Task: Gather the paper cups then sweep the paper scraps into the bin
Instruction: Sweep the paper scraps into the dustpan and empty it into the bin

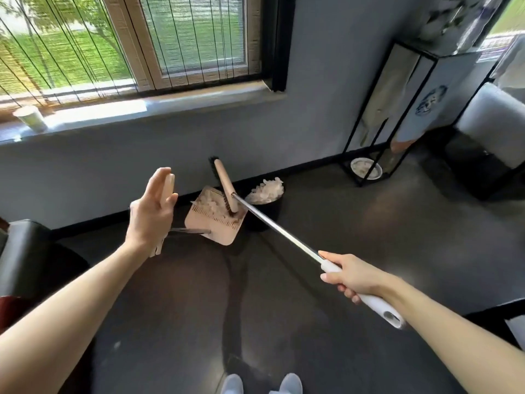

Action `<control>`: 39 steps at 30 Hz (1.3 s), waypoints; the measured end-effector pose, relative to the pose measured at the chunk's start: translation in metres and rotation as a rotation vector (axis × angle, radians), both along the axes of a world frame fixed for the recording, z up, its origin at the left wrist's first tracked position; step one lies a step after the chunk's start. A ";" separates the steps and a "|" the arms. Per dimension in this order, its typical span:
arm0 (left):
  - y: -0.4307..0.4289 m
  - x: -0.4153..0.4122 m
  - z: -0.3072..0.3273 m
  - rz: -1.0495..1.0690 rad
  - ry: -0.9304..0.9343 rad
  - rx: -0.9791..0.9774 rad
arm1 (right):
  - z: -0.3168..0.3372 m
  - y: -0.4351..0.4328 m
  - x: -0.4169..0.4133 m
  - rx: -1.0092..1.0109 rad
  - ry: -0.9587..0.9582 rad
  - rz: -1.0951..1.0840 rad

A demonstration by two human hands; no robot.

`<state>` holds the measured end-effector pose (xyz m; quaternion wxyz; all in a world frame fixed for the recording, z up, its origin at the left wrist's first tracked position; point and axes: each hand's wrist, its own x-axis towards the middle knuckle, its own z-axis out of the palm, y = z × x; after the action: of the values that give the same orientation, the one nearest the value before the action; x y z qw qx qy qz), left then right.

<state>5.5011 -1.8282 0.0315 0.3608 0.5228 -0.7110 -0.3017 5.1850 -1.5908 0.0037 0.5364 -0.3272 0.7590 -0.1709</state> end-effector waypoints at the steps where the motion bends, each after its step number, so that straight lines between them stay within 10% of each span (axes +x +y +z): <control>1: 0.005 -0.004 0.006 -0.024 -0.021 -0.021 | 0.002 0.005 -0.004 -0.022 -0.020 -0.010; 19: 0.021 -0.062 0.076 -0.290 -0.215 -0.352 | 0.046 0.022 -0.051 -0.288 -0.253 -0.246; 29: -0.005 -0.138 0.038 -0.612 -0.829 -0.485 | 0.041 0.022 -0.054 -0.345 -0.185 -0.387; 39: -0.011 -0.161 0.021 -0.929 -0.753 -0.850 | 0.026 0.010 -0.053 -0.324 -0.231 -0.498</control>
<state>5.3396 -1.8393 0.0527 0.0985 0.0507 -0.9907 0.0784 5.1325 -1.5806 0.0301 0.5016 -0.1910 0.7127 -0.4517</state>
